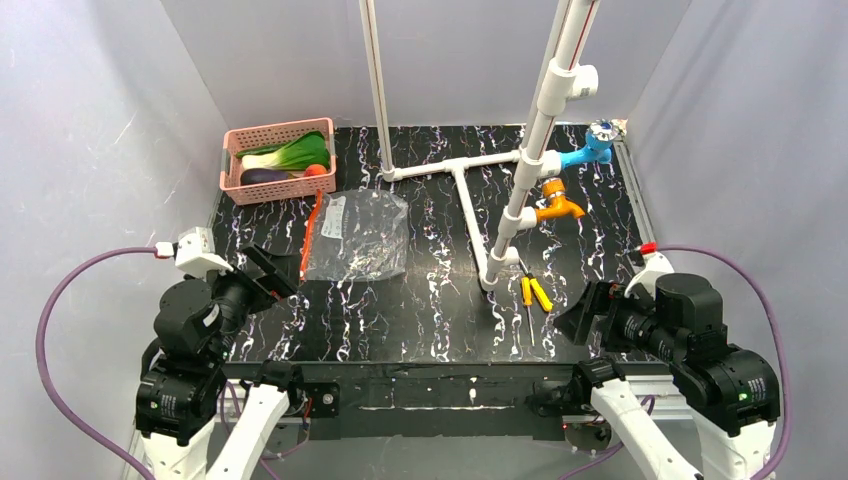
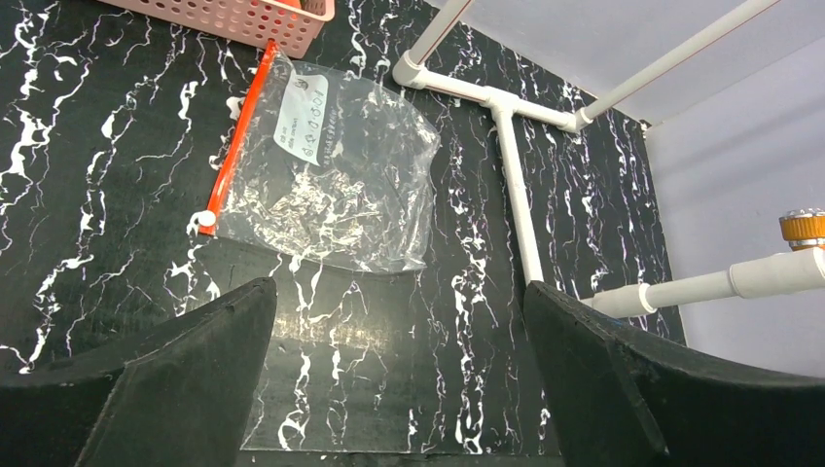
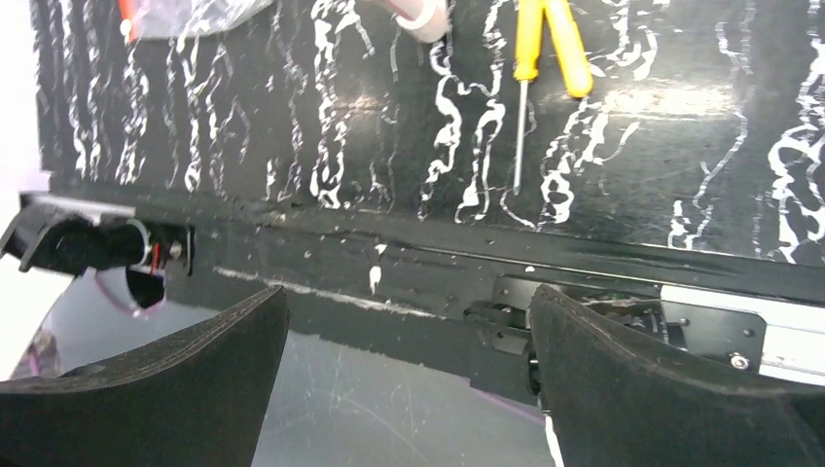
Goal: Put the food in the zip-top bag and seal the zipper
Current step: Pick up the zipper food storage bag at the center of the board.
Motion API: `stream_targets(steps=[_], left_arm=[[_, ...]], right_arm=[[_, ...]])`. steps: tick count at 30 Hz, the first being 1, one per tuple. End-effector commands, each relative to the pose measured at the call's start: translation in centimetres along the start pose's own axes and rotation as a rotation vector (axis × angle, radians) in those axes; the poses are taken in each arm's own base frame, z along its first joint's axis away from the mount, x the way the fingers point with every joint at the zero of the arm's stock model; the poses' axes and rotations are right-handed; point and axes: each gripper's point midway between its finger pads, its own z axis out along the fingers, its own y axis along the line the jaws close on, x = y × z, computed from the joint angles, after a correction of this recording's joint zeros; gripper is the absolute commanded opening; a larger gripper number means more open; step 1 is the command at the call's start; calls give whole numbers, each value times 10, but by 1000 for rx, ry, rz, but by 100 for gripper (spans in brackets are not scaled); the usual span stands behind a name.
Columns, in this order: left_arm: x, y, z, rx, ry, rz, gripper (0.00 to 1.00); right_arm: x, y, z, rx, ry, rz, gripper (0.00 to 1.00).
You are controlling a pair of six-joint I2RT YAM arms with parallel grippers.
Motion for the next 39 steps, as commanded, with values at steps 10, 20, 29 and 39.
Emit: stream_targets(steps=[10,20,29,39], left_arm=[[5,4,-6,0,5,9,99],[16,4,5,-1,44,-14,99],[44,14,18,-35,152,-8,100],[96,18,73,-90,441,-22,100]], right_arm=[[46,95,-17,-738,249,-289,100],[34,129,6,-785,266,-392,100],[55,181,81,-522,202,-556,100],[27,220,177,-203,50,-747,100]])
